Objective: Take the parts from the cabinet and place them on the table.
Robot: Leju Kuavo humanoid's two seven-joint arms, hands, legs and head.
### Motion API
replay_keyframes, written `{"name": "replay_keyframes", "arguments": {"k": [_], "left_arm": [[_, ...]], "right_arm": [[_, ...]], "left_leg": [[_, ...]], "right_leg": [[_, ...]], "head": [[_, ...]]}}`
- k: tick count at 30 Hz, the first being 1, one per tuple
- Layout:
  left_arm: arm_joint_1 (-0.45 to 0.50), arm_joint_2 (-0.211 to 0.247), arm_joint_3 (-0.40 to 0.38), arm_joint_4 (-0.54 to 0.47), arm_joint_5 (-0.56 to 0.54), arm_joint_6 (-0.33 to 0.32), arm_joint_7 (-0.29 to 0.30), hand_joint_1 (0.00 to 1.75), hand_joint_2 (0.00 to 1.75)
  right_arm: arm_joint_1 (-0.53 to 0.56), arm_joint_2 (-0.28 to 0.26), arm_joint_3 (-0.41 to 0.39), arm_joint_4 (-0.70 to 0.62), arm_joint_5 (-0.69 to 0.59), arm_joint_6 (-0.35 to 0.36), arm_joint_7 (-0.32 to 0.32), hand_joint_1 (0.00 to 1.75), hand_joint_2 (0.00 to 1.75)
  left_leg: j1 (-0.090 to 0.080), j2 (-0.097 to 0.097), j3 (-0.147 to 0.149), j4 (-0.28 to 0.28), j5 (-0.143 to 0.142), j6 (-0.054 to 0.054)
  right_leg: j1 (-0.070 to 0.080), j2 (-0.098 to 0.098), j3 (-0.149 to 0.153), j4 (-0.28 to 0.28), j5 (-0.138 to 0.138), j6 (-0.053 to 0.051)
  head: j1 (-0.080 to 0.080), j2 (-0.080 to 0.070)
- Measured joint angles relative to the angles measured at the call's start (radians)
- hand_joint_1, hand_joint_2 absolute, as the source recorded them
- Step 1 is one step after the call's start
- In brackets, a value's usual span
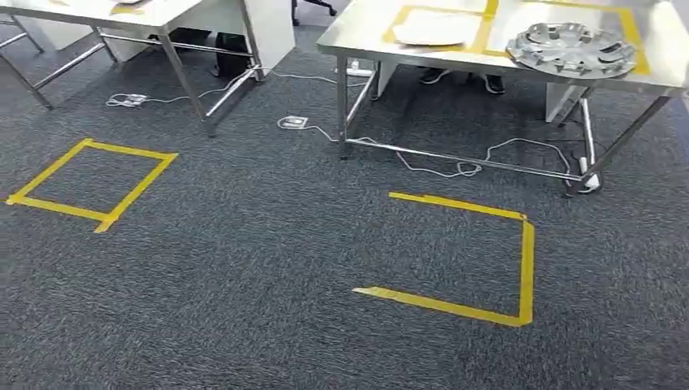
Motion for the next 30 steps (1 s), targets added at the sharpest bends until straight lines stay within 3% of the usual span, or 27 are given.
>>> {"name": "replay_keyframes", "arguments": {"k": [1,2,5,6,7,8,9,10,11,12,14,15,16,17,21,22,23,24,26,27,28,30], "left_arm": [[-0.002,0.000,0.000,0.000,0.000,0.000,0.000,0.00,0.00],[-0.005,0.000,0.000,0.000,0.000,0.000,0.000,0.00,0.00],[-0.003,0.000,0.000,0.000,0.002,0.000,-0.002,0.00,0.00],[-0.002,0.003,0.000,0.000,0.002,0.000,-0.002,0.00,0.00],[0.000,0.002,0.000,0.000,0.002,0.000,-0.002,0.00,0.00],[-0.001,0.002,-0.001,0.000,0.003,0.000,-0.002,0.00,0.00],[-0.004,0.003,-0.001,0.000,0.004,0.000,-0.002,0.00,0.00],[-0.006,0.003,-0.001,0.000,0.004,0.000,-0.002,0.00,0.00],[-0.008,0.003,-0.002,0.000,0.005,0.000,-0.003,0.00,0.00],[-0.006,0.003,-0.002,0.000,0.006,0.000,-0.003,0.00,0.00],[-0.003,0.003,-0.003,0.000,0.006,0.000,-0.003,0.00,0.00],[-0.002,0.005,-0.004,0.000,0.006,0.000,-0.003,0.00,0.00],[-0.003,0.006,-0.004,0.000,0.006,0.000,-0.003,0.00,0.00],[-0.006,0.006,-0.004,0.000,0.006,0.000,-0.003,0.00,0.00],[-0.004,0.010,-0.008,-0.001,0.027,-0.002,-0.019,0.00,0.00],[-0.004,0.013,-0.014,-0.001,0.036,-0.009,-0.029,0.00,0.00],[-0.007,0.015,-0.018,-0.001,0.045,-0.019,-0.040,0.00,0.00],[-0.010,0.017,-0.019,0.000,0.055,-0.026,-0.051,0.00,0.00],[-0.017,0.018,-0.020,0.000,0.067,-0.034,-0.066,0.00,0.00],[-0.018,0.018,-0.021,0.001,0.070,-0.035,-0.069,0.00,0.00],[-0.018,0.018,-0.023,0.001,0.076,-0.035,-0.072,0.00,0.00],[-0.018,0.017,-0.028,0.001,0.092,-0.024,-0.074,0.00,0.00]], "right_arm": [[0.000,0.000,0.000,0.000,0.000,0.000,0.000,0.00,0.00],[0.001,0.000,0.000,0.000,0.000,0.000,0.000,0.00,0.00],[0.000,0.000,0.000,0.000,0.000,0.000,-0.001,0.00,0.00],[-0.001,0.000,0.000,0.000,0.000,0.000,-0.001,0.00,0.00],[-0.002,0.000,0.000,0.000,0.000,0.000,-0.001,0.00,0.00],[0.000,0.001,0.000,-0.001,-0.002,0.000,-0.001,0.00,0.00],[0.001,0.000,0.001,0.000,-0.004,0.000,-0.001,0.00,0.00],[0.001,0.000,0.001,0.000,-0.005,0.000,-0.001,0.00,0.00],[0.001,0.000,0.001,0.000,-0.005,0.000,-0.001,0.00,0.00],[-0.001,0.000,0.001,0.000,-0.005,0.000,-0.001,0.00,0.00],[-0.003,0.000,0.001,0.000,-0.005,0.000,-0.001,0.00,0.00],[-0.003,0.000,0.001,0.000,-0.005,0.000,-0.001,0.00,0.00],[-0.003,0.000,0.001,0.000,-0.005,0.000,-0.001,0.00,0.00],[-0.001,0.001,0.001,0.000,-0.005,0.000,-0.001,0.00,0.00],[-0.011,0.000,0.002,0.000,-0.004,0.000,-0.002,0.00,0.00],[-0.013,0.000,0.004,0.000,-0.004,0.000,-0.002,0.00,0.00],[-0.013,0.000,0.007,0.000,-0.003,0.000,-0.004,0.00,0.00],[-0.011,0.000,0.011,0.000,-0.003,0.000,-0.004,0.00,0.00],[-0.011,-0.001,0.020,0.003,-0.003,0.000,-0.004,0.00,0.00],[-0.012,-0.001,0.026,0.003,-0.003,0.000,-0.004,0.00,0.00],[-0.013,-0.001,0.029,0.004,-0.002,0.000,-0.004,0.00,0.00],[-0.013,-0.002,0.031,0.005,0.003,0.000,-0.004,0.00,0.00]], "left_leg": [[0.000,-0.010,-0.001,0.001,-0.001,-0.003],[-0.006,-0.022,-0.009,0.008,-0.004,-0.010],[0.003,-0.061,-0.025,0.007,0.008,-0.031],[0.000,-0.071,-0.026,0.011,0.008,-0.036],[-0.002,-0.017,-0.032,0.027,-0.009,-0.040],[-0.002,0.026,-0.053,0.072,-0.042,-0.046],[0.002,0.047,-0.090,0.149,-0.085,-0.053],[0.006,0.057,-0.130,0.236,-0.124,-0.057],[0.010,0.060,-0.163,0.305,-0.147,-0.061],[0.013,0.061,-0.171,0.327,-0.144,-0.064],[0.016,0.067,-0.122,0.237,-0.082,-0.065],[0.016,0.081,-0.069,0.141,-0.038,-0.063],[0.015,0.117,-0.020,0.054,-0.006,-0.057],[0.001,0.174,-0.002,0.014,-0.024,-0.050],[0.000,0.118,-0.015,0.013,-0.015,-0.027],[0.008,0.110,-0.009,0.004,-0.008,-0.019],[0.008,0.099,-0.011,0.004,-0.007,-0.015],[0.008,0.086,-0.014,0.004,-0.006,-0.011],[0.005,0.060,-0.016,0.004,-0.007,-0.009],[0.004,0.047,-0.015,0.004,-0.007,-0.009],[0.004,0.032,-0.013,0.004,-0.007,-0.009],[0.004,0.001,-0.005,0.005,-0.010,-0.011]], "right_leg": [[-0.003,0.042,0.027,-0.066,0.020,-0.003],[-0.008,0.080,0.039,-0.090,0.007,-0.006],[-0.002,0.045,0.047,-0.092,0.003,-0.020],[-0.010,0.031,0.049,-0.101,0.009,-0.029],[-0.010,0.014,0.053,-0.105,0.012,-0.035],[-0.010,0.001,0.054,-0.106,0.010,-0.042],[-0.009,-0.016,0.054,-0.105,0.008,-0.044],[-0.008,-0.033,0.053,-0.105,0.006,-0.047],[-0.007,-0.050,0.044,-0.105,0.003,-0.047],[-0.007,-0.064,0.047,-0.105,0.000,-0.046],[-0.007,-0.090,0.055,-0.105,-0.006,-0.043],[-0.008,-0.103,0.061,-0.105,-0.010,-0.039],[-0.007,-0.114,0.068,-0.105,-0.015,-0.033],[0.001,-0.126,0.074,-0.103,-0.021,-0.024],[0.000,-0.169,0.098,-0.109,-0.024,-0.006],[-0.006,-0.126,0.088,-0.101,-0.039,0.002],[-0.007,-0.065,0.072,-0.064,-0.068,0.002],[-0.007,-0.039,0.036,0.012,-0.109,0.002],[-0.006,-0.025,-0.051,0.179,-0.169,0.002],[-0.006,-0.025,-0.076,0.215,-0.168,0.002],[-0.006,-0.025,-0.078,0.205,-0.143,0.000],[-0.006,-0.014,-0.025,0.057,-0.036,-0.003]], "head": [[0.001,0.000],[-0.001,0.000],[-0.002,0.000],[-0.002,0.000],[-0.003,0.000],[-0.014,0.000],[-0.015,0.000],[-0.015,0.000],[-0.015,0.000],[-0.015,0.000],[-0.016,0.000],[-0.015,0.000],[-0.016,0.000],[-0.015,0.000],[-0.015,0.000],[-0.013,0.000],[-0.010,0.000],[-0.008,0.000],[-0.009,0.000],[-0.009,0.000],[-0.009,0.000],[-0.009,0.000]]}}
